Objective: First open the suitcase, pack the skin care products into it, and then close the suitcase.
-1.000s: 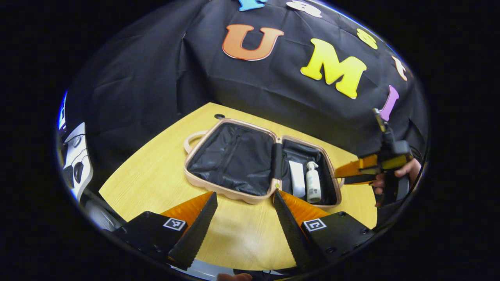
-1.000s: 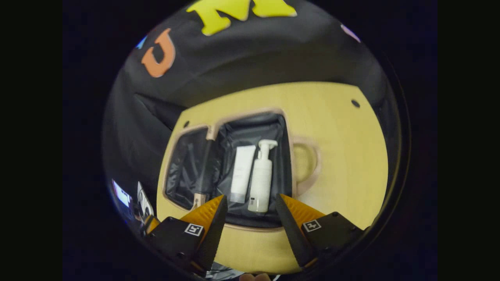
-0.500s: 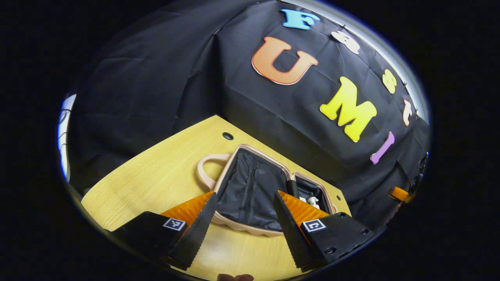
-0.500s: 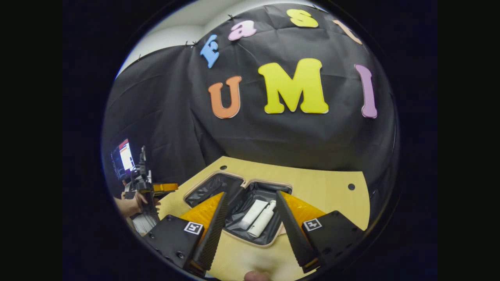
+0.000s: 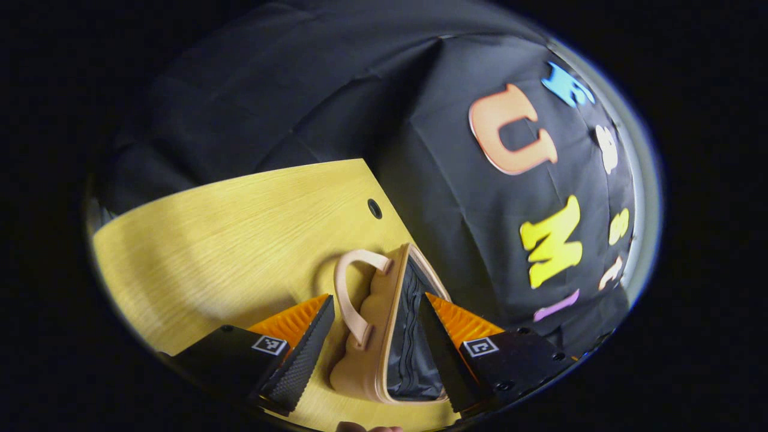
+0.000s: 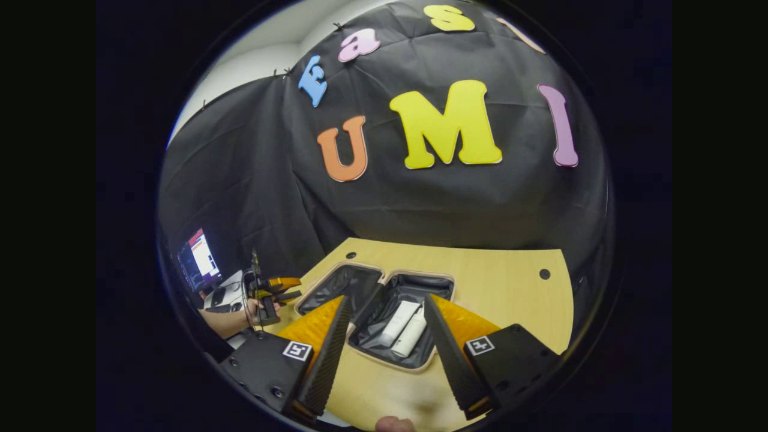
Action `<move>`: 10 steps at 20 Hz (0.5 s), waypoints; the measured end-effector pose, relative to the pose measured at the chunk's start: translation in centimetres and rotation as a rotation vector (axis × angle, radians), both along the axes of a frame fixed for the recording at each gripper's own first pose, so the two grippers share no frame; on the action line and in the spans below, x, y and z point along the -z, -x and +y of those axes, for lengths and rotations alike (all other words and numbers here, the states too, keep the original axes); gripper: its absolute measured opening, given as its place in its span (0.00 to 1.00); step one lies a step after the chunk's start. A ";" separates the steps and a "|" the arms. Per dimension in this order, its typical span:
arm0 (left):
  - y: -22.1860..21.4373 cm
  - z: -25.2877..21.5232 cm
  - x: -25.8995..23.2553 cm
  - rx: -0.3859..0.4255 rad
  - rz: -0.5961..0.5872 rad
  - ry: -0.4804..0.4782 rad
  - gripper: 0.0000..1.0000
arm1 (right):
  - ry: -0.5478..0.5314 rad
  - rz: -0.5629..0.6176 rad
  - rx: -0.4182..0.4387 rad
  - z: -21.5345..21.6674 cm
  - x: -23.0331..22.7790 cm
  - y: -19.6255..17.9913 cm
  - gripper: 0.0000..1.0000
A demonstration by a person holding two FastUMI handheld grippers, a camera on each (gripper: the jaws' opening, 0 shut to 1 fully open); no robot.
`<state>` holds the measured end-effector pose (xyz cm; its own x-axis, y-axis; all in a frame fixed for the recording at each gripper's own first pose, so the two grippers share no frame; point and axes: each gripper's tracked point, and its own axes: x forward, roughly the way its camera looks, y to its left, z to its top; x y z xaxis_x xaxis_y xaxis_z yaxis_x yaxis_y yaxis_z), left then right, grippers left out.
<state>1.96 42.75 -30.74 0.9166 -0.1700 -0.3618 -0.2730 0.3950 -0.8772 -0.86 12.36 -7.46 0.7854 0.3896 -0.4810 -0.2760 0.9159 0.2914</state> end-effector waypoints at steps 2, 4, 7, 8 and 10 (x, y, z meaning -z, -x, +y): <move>-1.1 0.7 0.9 -0.029 -0.004 0.060 0.79 | 0.018 0.001 0.004 -0.1 0.2 0.0 0.75; -1.8 0.4 2.2 -0.019 0.020 0.088 0.84 | 0.025 0.005 0.008 -0.2 0.3 0.1 0.75; -3.3 -0.7 3.4 -0.009 0.045 0.142 0.82 | 0.032 0.012 0.028 -0.7 0.5 -0.1 0.70; -3.9 -0.8 3.7 -0.011 0.052 0.163 0.67 | 0.027 0.015 0.033 -0.9 0.5 -0.1 0.70; -4.5 -0.8 4.0 -0.035 0.066 0.236 0.53 | 0.022 0.016 0.046 -1.3 0.5 -0.2 0.75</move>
